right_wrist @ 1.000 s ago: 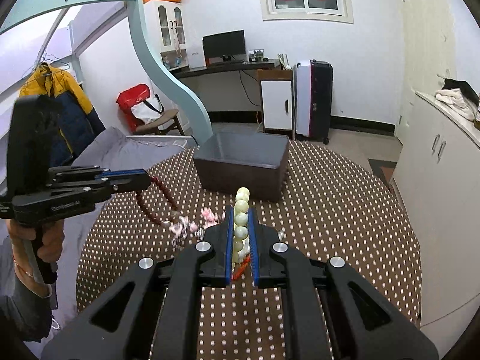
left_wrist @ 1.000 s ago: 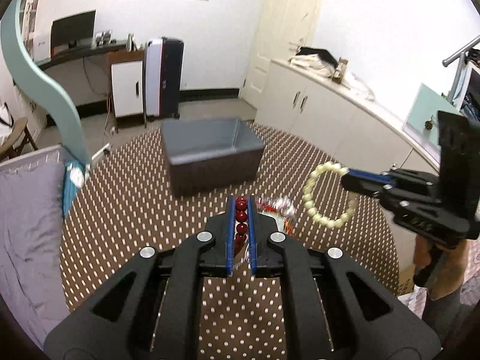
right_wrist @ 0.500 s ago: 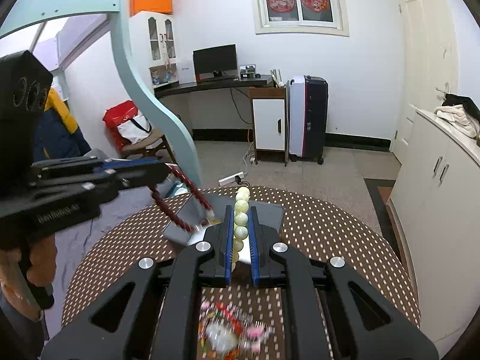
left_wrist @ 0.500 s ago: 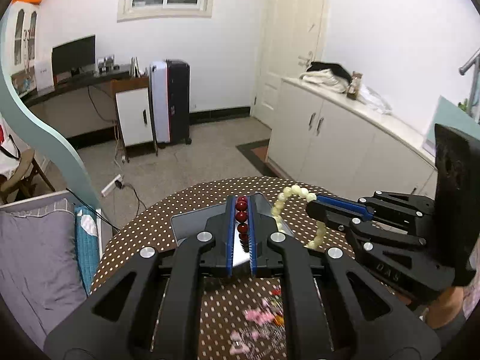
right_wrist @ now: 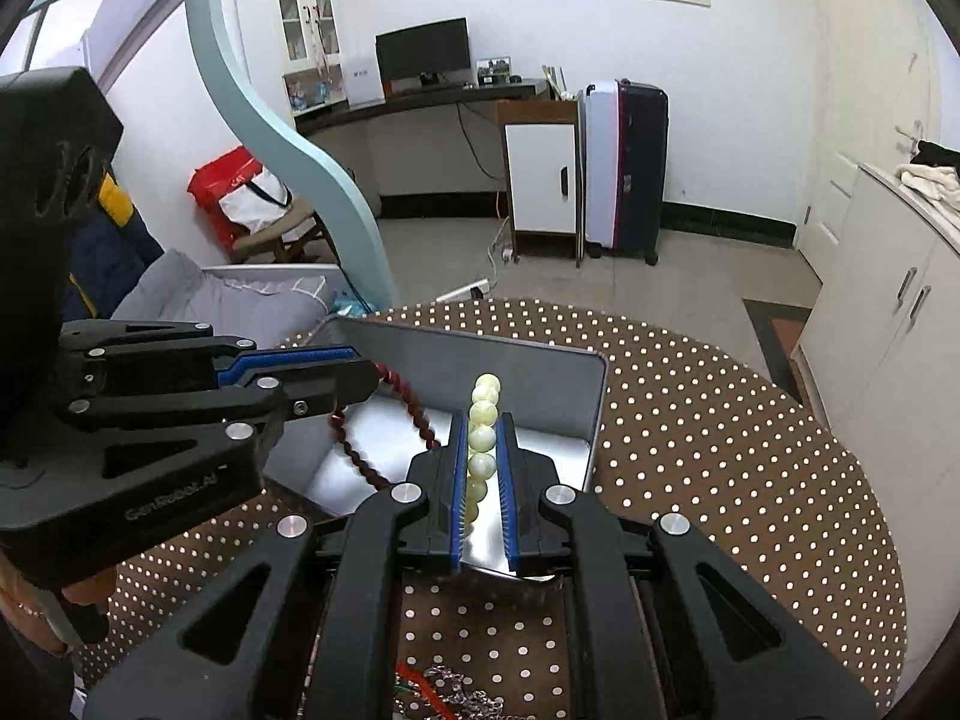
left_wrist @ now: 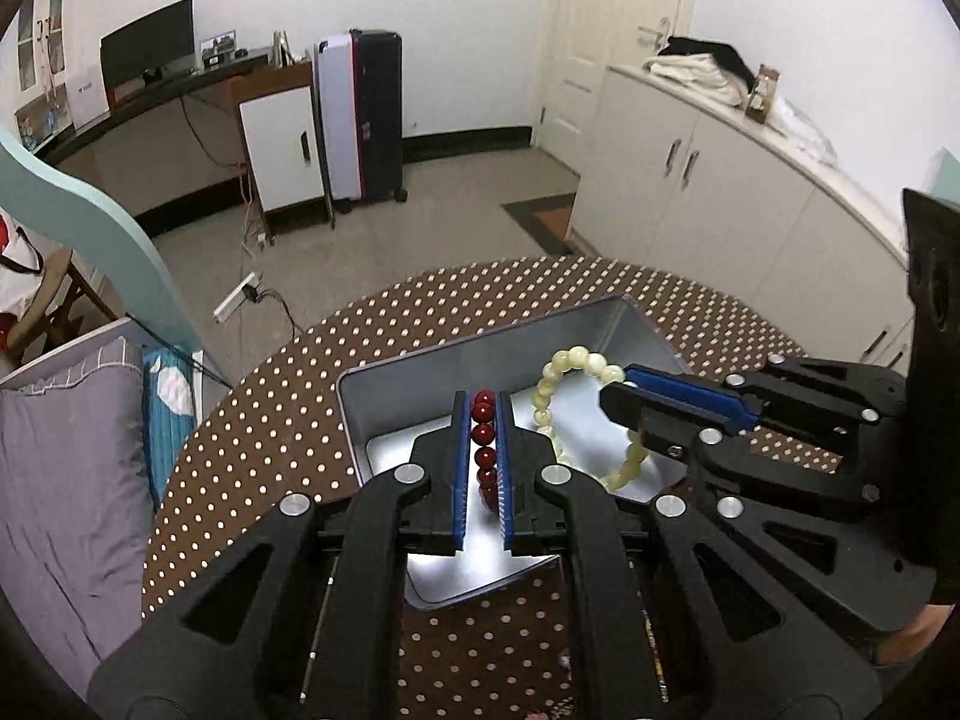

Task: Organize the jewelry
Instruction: 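Carry both bead bracelets over the dark gray box with both grippers, then open both grippers to drop the bracelets into the box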

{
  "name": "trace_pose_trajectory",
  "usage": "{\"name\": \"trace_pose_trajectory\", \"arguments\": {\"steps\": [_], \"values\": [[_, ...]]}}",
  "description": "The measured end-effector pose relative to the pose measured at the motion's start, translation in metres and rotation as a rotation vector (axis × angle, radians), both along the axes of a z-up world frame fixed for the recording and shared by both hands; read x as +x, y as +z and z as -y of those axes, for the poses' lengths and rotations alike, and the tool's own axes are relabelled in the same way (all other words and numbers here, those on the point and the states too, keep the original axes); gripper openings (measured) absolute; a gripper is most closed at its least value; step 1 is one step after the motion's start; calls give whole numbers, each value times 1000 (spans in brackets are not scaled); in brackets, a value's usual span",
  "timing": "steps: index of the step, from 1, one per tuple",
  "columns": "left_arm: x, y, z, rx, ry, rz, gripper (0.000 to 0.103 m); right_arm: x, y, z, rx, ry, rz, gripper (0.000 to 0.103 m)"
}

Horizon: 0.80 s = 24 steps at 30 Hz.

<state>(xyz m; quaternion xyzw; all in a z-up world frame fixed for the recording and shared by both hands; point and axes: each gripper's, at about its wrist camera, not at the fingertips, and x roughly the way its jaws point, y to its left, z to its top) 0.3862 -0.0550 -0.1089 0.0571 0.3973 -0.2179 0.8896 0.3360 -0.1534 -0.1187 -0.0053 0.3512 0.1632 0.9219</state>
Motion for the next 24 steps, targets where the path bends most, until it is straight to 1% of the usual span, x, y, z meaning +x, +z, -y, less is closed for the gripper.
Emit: {"name": "trace_pose_trajectory", "arguments": {"steps": [3,5,6,7,9,11,14,15,16,17,18,19,22,24], "values": [[3,-3,-3,-12,11,-20,9,1,0,0,-4,2,-11,8],[2,-4,-2,4,12,-19,9,-1,1,1,-7,-3,-8,9],[0,-3,-1,19,8,-13,9,-2,2,1,-7,-2,-10,13],[-1,-4,0,24,3,-15,9,-3,3,1,-6,-3,-7,23],[-2,-4,0,19,-8,-40,9,-8,8,3,-3,-8,9,33],[-5,-2,0,16,-5,-48,9,-13,14,3,-2,-19,23,34],[-14,6,-4,13,-4,-30,9,-24,26,10,12,-28,46,34],[-17,9,-5,11,-7,-26,11,-27,30,11,14,-31,54,35],[-21,13,-7,9,-12,-21,26,-33,35,15,17,-35,67,35],[-26,16,-8,9,-5,-10,54,-40,40,18,20,-39,79,35],[-34,23,-11,7,18,29,64,-43,44,20,22,-42,88,35],[-40,26,-14,8,30,63,65,-51,49,23,25,-45,101,35],[-63,37,-18,15,28,103,65,-75,60,30,17,-53,135,35],[-82,44,-19,30,28,149,65,-91,65,33,13,-60,154,35]]}}
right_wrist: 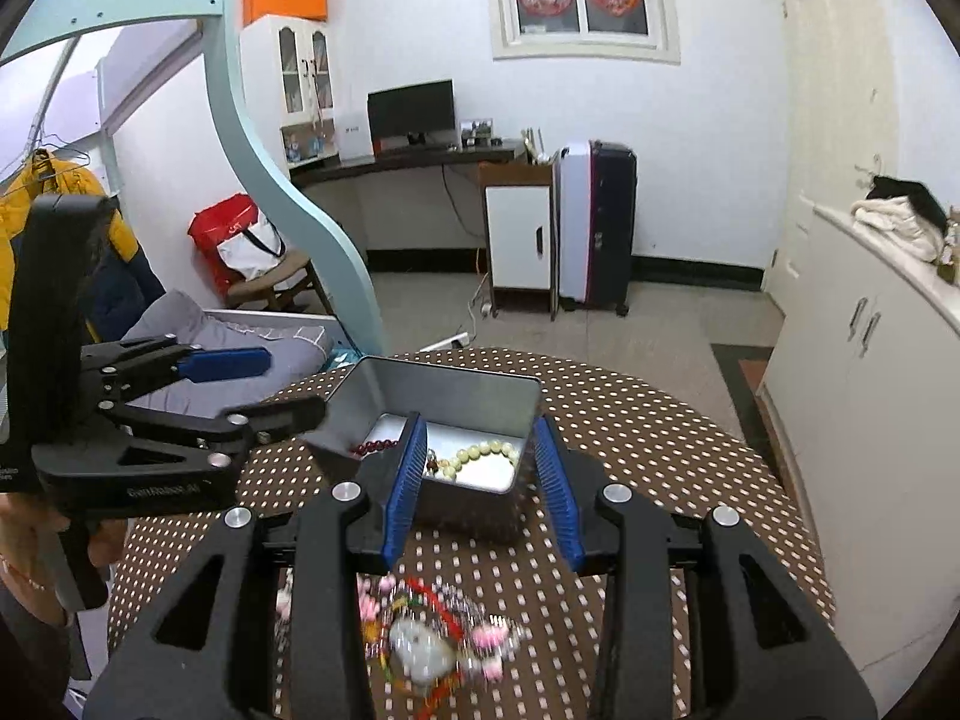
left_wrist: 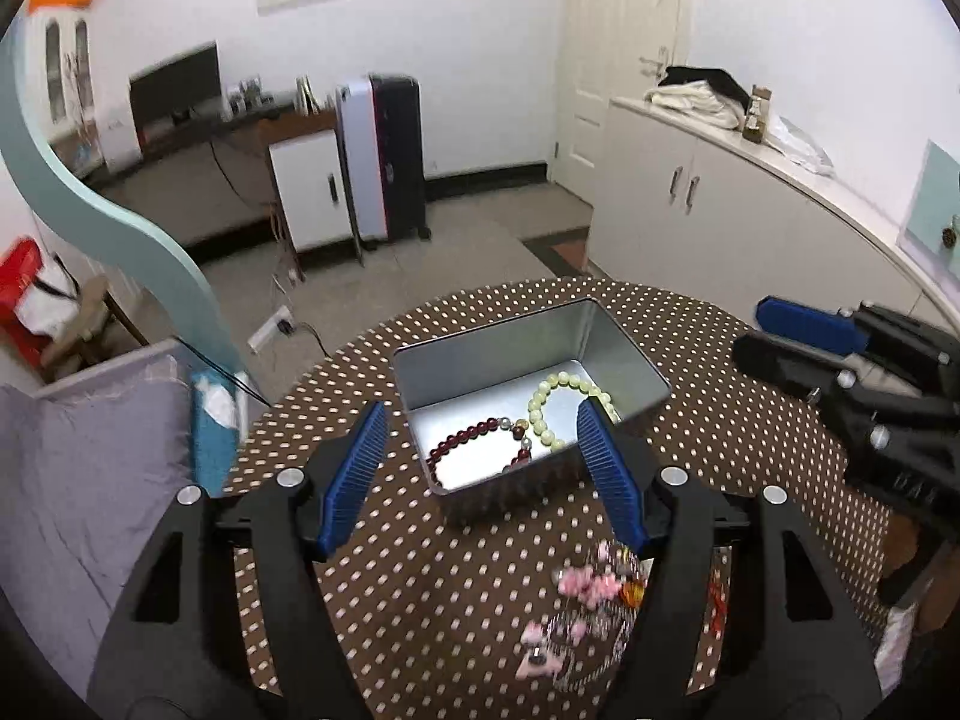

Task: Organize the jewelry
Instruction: 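Open both grippers to drop the bracelets into the box, then grasp the white charm at the pile edge with the left gripper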

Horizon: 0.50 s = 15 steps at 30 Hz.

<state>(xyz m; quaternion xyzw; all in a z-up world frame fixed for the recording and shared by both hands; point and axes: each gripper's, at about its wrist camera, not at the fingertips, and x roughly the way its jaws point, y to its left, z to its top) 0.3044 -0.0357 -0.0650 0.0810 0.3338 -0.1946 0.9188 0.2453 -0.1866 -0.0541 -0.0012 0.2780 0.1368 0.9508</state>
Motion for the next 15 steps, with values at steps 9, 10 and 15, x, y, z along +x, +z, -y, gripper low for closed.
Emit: {"name": "trace_pose_trajectory", "arguments": {"steps": [9,10,15], "values": [[-78,-7,-20,24,36,81,65,-71,-7,8,-34,-44,41,39],[-84,-12,-23,26,47,76,65,-74,-10,8,-39,-49,35,39],[-100,-38,-28,56,78,44,65,-84,-35,12,-39,-74,-19,39]]}}
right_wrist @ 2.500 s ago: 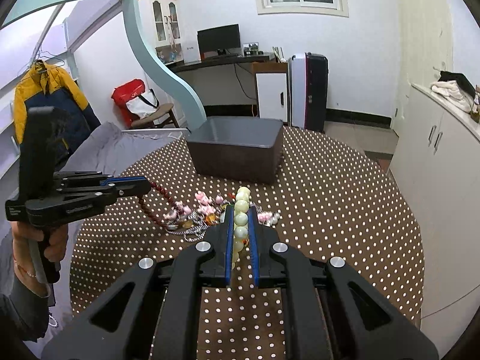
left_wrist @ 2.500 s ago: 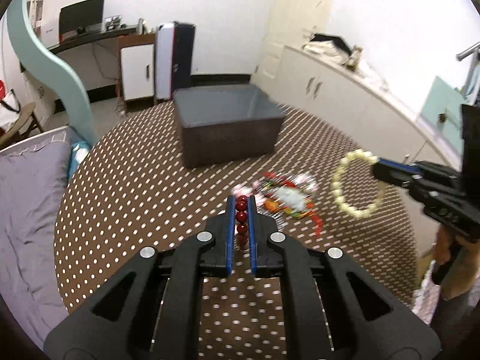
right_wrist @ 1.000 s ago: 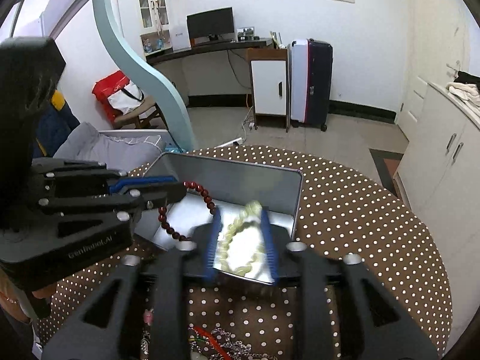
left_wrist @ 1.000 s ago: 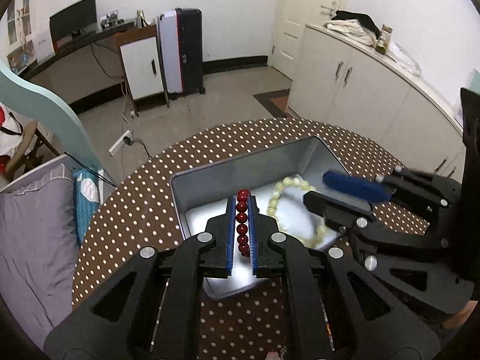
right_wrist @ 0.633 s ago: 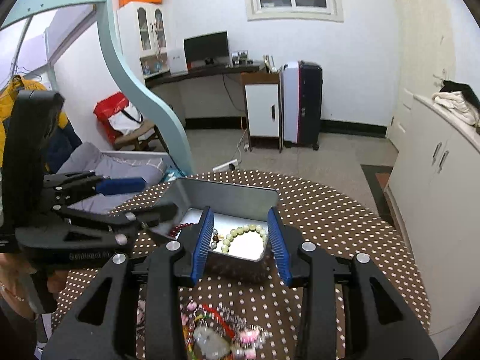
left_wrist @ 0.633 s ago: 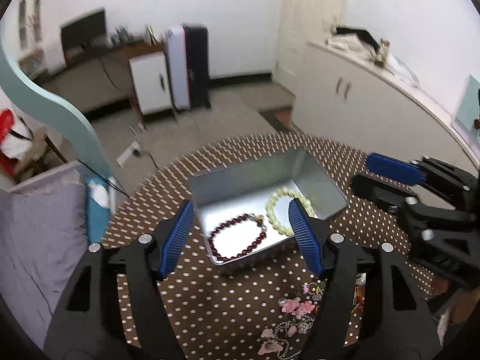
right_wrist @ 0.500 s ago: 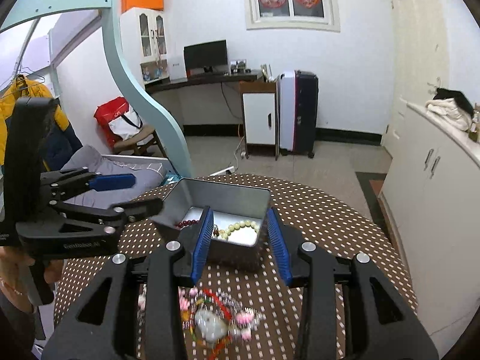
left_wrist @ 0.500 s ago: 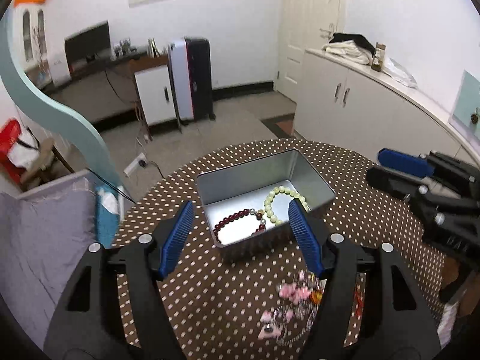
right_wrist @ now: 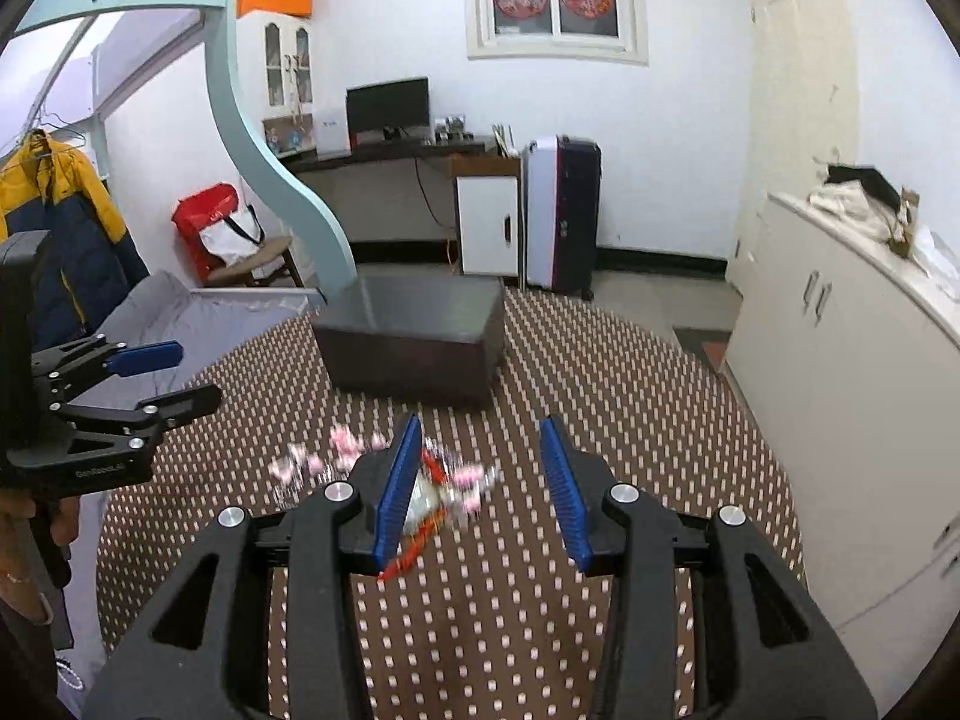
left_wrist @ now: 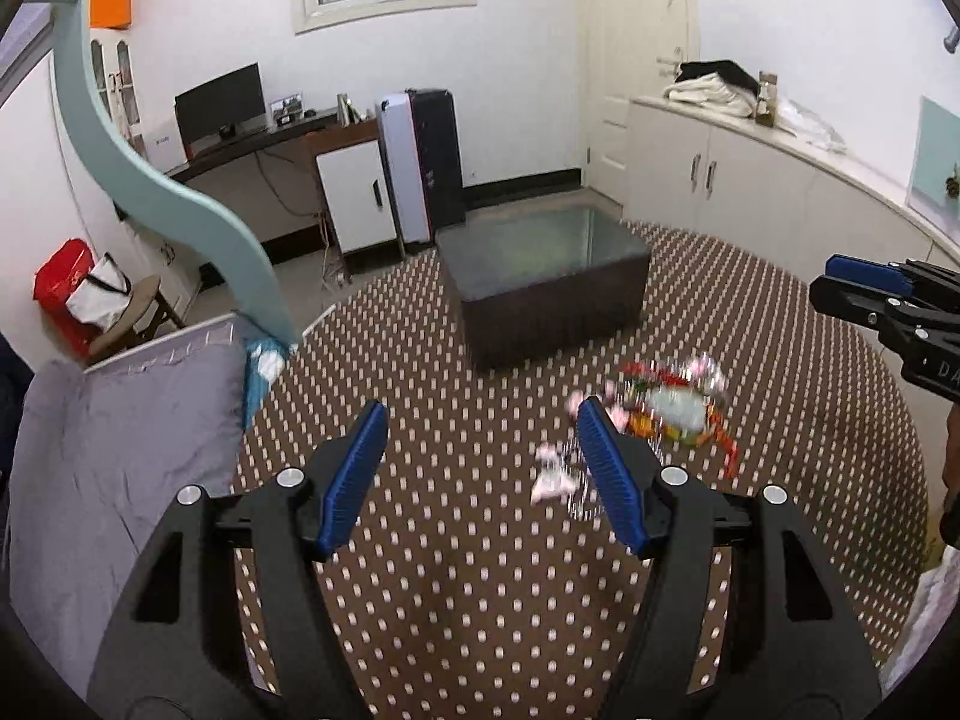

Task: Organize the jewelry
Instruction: 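Grasp the white charm at the pile edge with the left gripper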

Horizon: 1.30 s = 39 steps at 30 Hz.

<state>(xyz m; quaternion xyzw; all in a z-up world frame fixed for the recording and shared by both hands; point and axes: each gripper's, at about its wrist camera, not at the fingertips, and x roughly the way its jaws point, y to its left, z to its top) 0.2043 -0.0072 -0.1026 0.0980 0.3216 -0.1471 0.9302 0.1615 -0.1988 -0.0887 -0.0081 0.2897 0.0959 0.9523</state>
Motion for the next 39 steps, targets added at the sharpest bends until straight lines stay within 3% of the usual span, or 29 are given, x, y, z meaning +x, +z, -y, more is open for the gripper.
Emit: {"name": "trace_pose_trajectory", "arguments": {"steps": [9,21,26,31,34,39], "values": [[7,-41,-5,21,23,-100,65,-4,-32,4,-1,-17,-81,39],[31,-60,12,-29,-18,-171,65,3,-50,8,-3,-7,-135,40],[41,-67,14,-43,-35,-222,40,6,-51,7,-5,-2,-144,40],[44,-67,17,-2,-49,-217,33,13,-52,6,-8,4,-152,41],[45,-66,24,19,-79,-210,23,17,-53,4,-10,6,-161,41],[46,-64,30,22,-96,-206,22,18,-54,3,-17,12,-174,41]]}}
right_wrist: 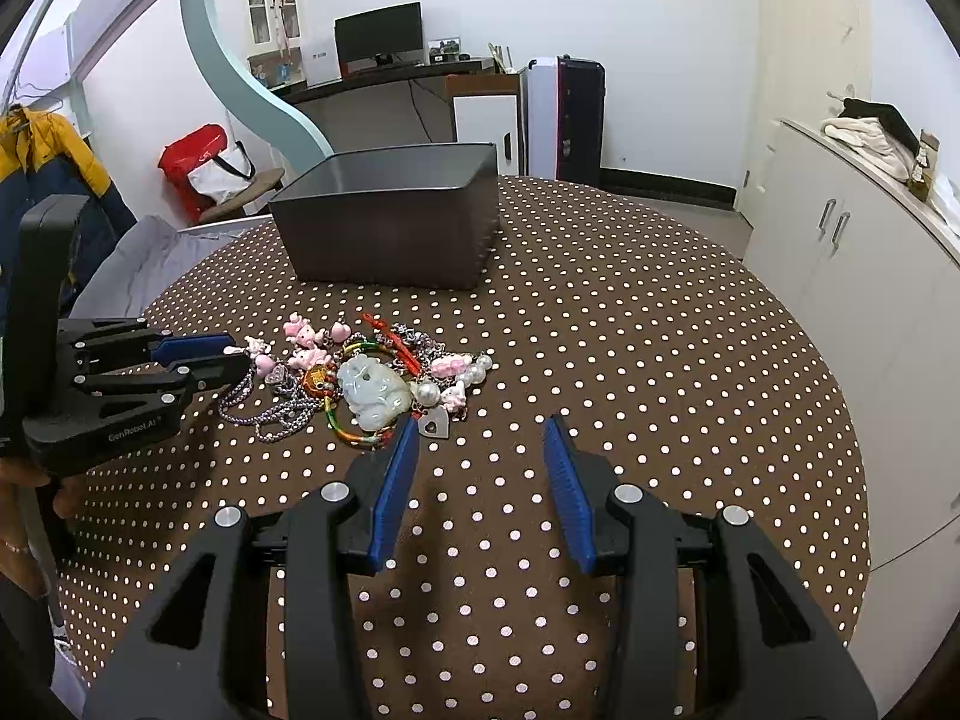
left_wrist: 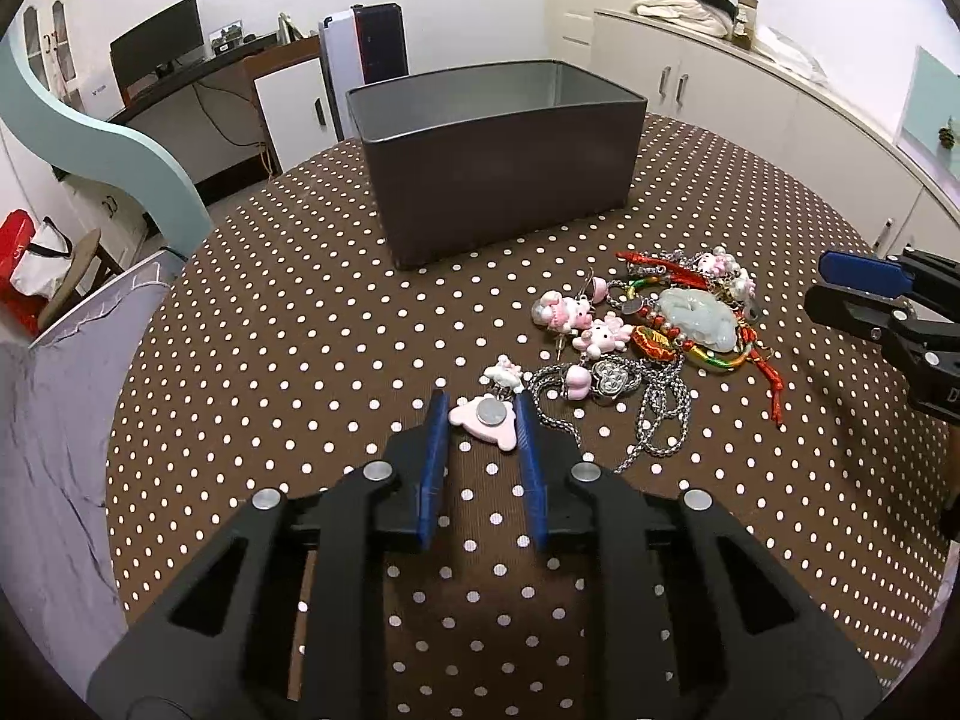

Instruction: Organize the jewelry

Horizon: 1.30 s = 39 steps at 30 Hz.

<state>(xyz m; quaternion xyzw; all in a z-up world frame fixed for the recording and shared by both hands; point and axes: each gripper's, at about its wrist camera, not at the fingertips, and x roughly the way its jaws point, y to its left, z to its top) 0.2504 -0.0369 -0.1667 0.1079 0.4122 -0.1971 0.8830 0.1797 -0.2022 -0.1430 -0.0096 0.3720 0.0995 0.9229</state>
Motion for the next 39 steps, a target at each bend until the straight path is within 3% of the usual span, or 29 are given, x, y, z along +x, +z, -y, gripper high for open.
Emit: {"name": "trace_pose_trajectory", "arguments": {"steps": [11,23,27,32,39], "values": [[-15,17,-34,-83,63,33,22,11,-2,-3,-28,18,-20,39],[-29,29,-46,-131,56,46,22,33,-9,-32,-94,100,-49,22],[-29,30,-47,-139,50,42,22,40,-14,-33,-112,108,-69,10],[-26,32,-46,-157,36,36,22,40,-15,-34,-129,114,-66,9],[-23,54,-41,-238,-19,41,22,24,16,-13,-1,129,-13,9]]}}
